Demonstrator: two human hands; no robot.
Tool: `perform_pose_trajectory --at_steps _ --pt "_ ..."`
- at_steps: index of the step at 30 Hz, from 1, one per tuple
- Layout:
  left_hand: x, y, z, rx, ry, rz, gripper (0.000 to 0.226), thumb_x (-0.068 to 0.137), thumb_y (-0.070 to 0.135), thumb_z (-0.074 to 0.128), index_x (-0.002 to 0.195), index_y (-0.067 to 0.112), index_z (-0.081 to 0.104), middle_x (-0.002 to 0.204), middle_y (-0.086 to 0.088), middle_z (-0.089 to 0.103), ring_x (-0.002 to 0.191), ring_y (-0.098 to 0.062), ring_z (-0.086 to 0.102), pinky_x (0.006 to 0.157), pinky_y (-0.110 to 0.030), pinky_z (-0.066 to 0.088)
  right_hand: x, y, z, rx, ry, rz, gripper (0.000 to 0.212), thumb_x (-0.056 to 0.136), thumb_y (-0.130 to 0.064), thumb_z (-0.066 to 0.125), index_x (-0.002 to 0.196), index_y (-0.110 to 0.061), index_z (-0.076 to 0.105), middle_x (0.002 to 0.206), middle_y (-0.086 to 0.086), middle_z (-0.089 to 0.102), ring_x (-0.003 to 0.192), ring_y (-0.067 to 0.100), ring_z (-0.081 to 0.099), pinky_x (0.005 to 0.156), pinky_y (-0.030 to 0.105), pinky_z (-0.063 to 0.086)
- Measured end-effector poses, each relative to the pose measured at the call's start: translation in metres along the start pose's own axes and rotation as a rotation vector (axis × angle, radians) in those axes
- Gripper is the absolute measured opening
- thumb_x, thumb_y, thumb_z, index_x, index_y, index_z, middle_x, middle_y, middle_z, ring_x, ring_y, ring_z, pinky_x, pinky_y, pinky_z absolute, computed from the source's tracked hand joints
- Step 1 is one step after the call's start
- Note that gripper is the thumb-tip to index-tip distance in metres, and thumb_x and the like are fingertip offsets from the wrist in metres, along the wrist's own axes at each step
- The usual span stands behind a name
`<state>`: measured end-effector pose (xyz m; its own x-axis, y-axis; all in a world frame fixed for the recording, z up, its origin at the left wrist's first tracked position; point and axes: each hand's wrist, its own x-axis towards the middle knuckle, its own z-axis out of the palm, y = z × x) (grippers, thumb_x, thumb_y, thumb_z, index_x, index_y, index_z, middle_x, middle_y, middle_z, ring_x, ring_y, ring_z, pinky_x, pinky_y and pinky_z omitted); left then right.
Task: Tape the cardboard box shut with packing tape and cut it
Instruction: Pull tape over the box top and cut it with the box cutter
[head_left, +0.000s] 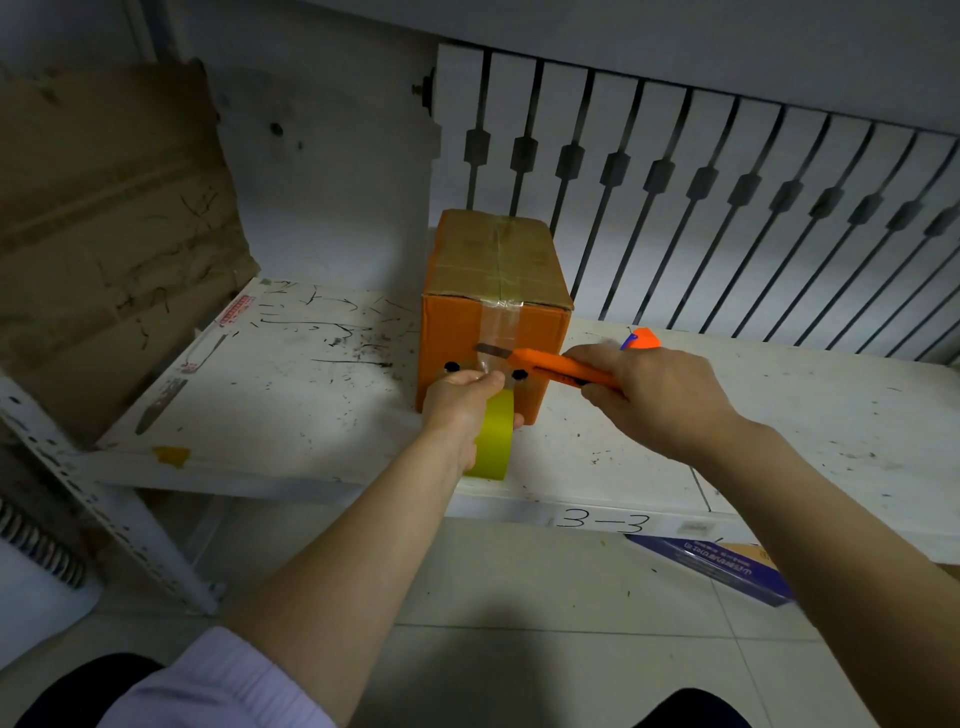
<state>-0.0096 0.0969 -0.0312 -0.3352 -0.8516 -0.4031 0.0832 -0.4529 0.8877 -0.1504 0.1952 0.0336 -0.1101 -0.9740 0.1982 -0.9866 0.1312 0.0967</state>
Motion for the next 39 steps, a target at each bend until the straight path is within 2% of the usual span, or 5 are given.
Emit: perform_pose_trajectory --at_steps 6,17,23,32,39 --pt "-0.002 -0.002 0.001 0.009 0.034 0.060 0.013 0.088 0.020 0.061 0.077 0.023 0.055 0.114 -0.013 0.064 0.085 -0.035 0.070 0.053 -0.033 0.056 0.007 -0.002 -0.005 -0.096 0.059 -0.090 0.037 0.096 -0.042 0.037 0.133 -0.039 0.041 0.102 -0.003 0.068 0.084 0.020 0.065 0.069 0.029 0.049" --pt "-0.003 -0.002 0.003 -0.021 0.045 0.079 0.031 0.088 0.017 0.061 0.117 0.006 0.058 0.102 -0.010 0.063 0.085 -0.038 0.070 0.039 -0.026 0.053 0.011 -0.004 -0.010 -0.152 0.072 -0.104 0.038 0.096 -0.043 0.036 0.133 -0.036 0.042 0.102 -0.001 0.068 0.088 0.022 0.066 0.072 0.032 0.051" --pt "-0.007 -0.001 0.004 -0.006 0.048 0.101 0.007 0.089 0.017 0.060 0.082 0.017 0.058 0.092 -0.007 0.061 0.086 -0.038 0.070 0.039 -0.023 0.053 0.017 -0.008 -0.002 -0.161 0.073 -0.094 0.037 0.096 -0.041 0.037 0.132 -0.036 0.042 0.098 -0.001 0.068 0.083 0.023 0.066 0.069 0.031 0.053" --pt "-0.003 -0.009 0.000 0.032 0.066 0.093 0.012 0.087 0.020 0.063 0.075 0.021 0.059 0.107 -0.011 0.067 0.088 -0.037 0.069 0.051 -0.032 0.057 0.011 0.002 0.001 -0.146 0.007 -0.051 0.038 0.097 -0.039 0.037 0.135 -0.037 0.041 0.107 -0.003 0.068 0.088 0.019 0.064 0.071 0.029 0.046" --pt "-0.007 -0.018 -0.023 0.148 0.114 0.139 0.011 0.088 0.021 0.061 0.078 0.017 0.063 0.078 0.002 0.062 0.061 -0.029 0.069 0.050 -0.026 0.050 -0.004 0.010 0.029 0.007 -0.113 0.055 0.033 0.093 -0.036 0.044 0.126 -0.039 0.049 0.099 -0.002 0.067 0.077 0.017 0.057 0.064 0.027 0.045"
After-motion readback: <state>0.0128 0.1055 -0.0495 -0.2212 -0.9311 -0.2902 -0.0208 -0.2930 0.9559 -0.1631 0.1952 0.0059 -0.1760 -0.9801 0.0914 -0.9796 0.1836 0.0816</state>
